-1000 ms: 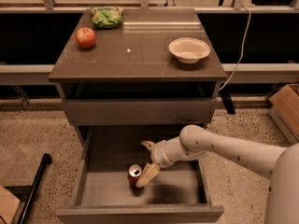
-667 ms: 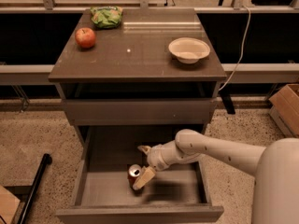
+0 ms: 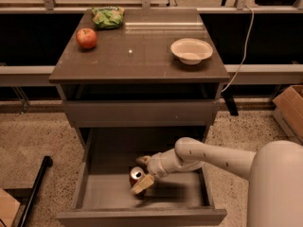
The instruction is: Pick coke can from middle drawer and place on counter
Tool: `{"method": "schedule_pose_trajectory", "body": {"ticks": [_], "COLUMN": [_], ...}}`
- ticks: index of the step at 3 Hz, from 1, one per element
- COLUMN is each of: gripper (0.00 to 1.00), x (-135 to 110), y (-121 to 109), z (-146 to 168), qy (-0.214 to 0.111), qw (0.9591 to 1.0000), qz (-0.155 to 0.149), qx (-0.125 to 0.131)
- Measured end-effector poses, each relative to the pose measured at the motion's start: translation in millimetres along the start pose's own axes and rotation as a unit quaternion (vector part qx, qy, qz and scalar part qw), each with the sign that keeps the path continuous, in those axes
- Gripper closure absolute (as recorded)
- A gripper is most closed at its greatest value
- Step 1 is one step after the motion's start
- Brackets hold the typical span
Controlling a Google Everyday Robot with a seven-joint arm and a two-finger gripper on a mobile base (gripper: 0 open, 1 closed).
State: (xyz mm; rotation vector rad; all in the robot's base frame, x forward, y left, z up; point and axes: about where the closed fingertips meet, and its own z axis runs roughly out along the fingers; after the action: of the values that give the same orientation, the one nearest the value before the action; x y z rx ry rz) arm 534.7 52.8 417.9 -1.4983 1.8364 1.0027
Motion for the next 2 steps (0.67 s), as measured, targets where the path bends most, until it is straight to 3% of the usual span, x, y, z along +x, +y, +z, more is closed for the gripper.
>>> {"method": "schedule_pose_trajectory", "body": {"ticks": [1,2], "gripper": [0.50,0.73], "x": [7.3,7.0], "y": [5.2,8.1], "z": [1.4,-3.1], "qy": [-0.004,-0.008], "qw": [0.9998,0.9996], "qz": [0.020,0.027], "qx": [0.000,0.006]}}
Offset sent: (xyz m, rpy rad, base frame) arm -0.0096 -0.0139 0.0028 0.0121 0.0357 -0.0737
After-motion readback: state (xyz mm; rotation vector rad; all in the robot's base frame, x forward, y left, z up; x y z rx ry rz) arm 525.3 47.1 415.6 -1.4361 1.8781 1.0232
